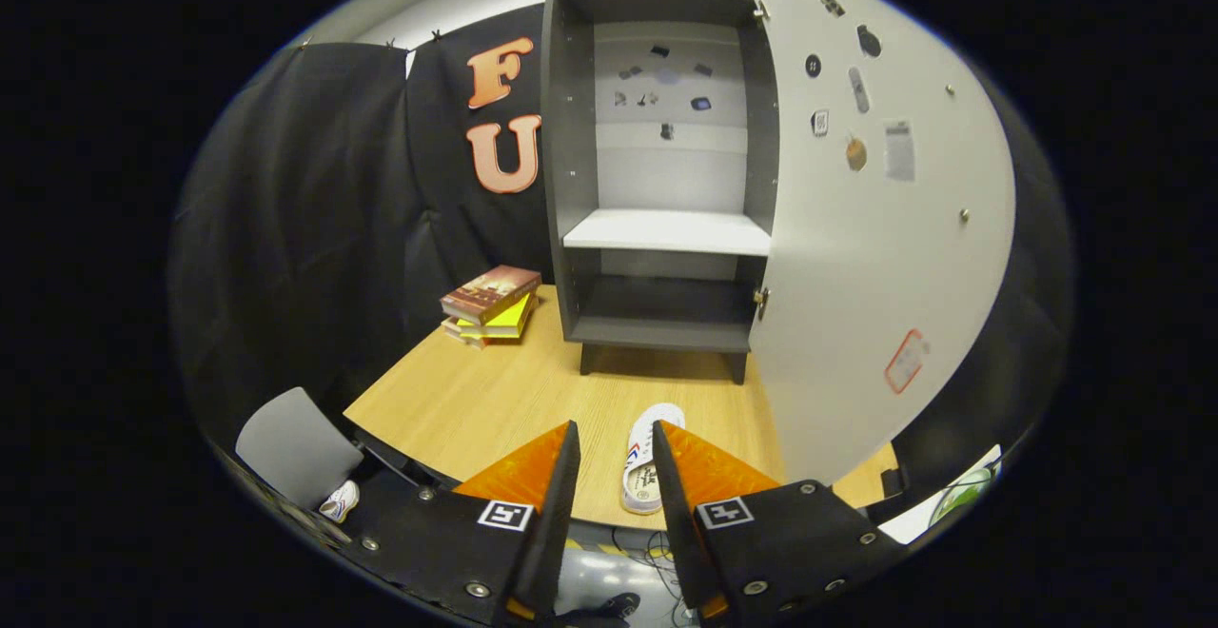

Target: Open the shoe cabinet door, grab the shoes and put them into the shoe cabinet, then close the shoe cabinet door.

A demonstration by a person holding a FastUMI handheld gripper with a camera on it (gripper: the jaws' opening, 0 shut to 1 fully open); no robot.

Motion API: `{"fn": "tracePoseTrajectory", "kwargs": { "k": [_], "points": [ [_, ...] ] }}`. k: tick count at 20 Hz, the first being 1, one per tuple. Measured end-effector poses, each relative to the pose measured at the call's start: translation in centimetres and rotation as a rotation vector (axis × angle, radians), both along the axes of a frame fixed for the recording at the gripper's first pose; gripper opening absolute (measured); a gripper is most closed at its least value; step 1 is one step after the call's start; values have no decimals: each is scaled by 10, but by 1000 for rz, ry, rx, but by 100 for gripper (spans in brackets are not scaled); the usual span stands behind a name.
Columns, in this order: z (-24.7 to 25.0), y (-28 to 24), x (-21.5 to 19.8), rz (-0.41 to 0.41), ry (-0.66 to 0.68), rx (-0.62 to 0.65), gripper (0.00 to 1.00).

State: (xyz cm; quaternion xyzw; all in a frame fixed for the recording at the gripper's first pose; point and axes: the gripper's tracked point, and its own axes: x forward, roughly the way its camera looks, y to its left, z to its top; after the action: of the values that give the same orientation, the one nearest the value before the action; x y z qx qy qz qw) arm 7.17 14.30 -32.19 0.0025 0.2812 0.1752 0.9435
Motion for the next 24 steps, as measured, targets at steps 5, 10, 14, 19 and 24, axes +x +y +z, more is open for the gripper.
{"fn": "tracePoseTrajectory", "kwargs": {
  "k": [5,10,14,19,24],
  "points": [
    [-80,16,21,-51,130,4,54],
    [-157,21,35,-42,236,-58,55],
    [-206,23,45,-33,280,-111,55],
    [-253,23,59,-49,346,-145,55],
    [-279,26,79,-72,356,-140,49]
  ]
}}
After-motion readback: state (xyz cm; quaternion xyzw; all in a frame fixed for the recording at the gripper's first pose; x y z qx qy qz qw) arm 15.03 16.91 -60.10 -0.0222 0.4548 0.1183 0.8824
